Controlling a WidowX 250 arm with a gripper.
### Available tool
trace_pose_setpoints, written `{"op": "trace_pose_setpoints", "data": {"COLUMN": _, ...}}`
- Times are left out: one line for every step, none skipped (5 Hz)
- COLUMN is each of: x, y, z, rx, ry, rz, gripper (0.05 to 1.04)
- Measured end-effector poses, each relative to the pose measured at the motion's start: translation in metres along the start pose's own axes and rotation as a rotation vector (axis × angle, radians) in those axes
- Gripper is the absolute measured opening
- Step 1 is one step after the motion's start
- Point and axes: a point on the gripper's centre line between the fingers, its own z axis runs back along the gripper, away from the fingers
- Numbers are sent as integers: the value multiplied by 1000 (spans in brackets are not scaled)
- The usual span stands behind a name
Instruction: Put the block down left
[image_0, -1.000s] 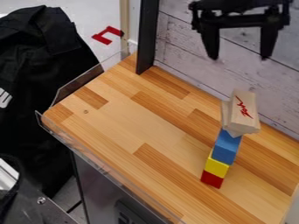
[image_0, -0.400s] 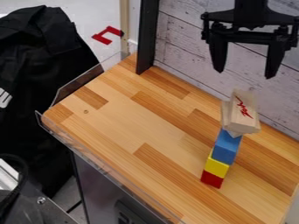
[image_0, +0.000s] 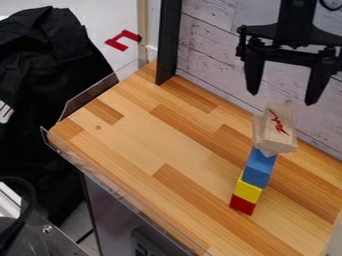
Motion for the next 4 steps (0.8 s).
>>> {"op": "trace_pose_setpoints", "data": {"x": -1, "y": -5, "z": -7, "rx": 13, "ry": 25, "rz": -4, "gripper": 1000}}
{"op": "trace_pose_setpoints", "data": {"x": -4, "y": -5, "z": -8, "rx": 18, "ry": 37, "rz": -5, "gripper": 1000}}
{"op": "trace_pose_setpoints", "data": {"x": -5, "y": -6, "z": -10, "rx": 15, "ry": 45, "rz": 6, "gripper": 1000}}
{"op": "trace_pose_setpoints", "data": {"x": -9, "y": -6, "z": -13, "rx": 12, "ry": 59, "rz": 11, "gripper": 1000}}
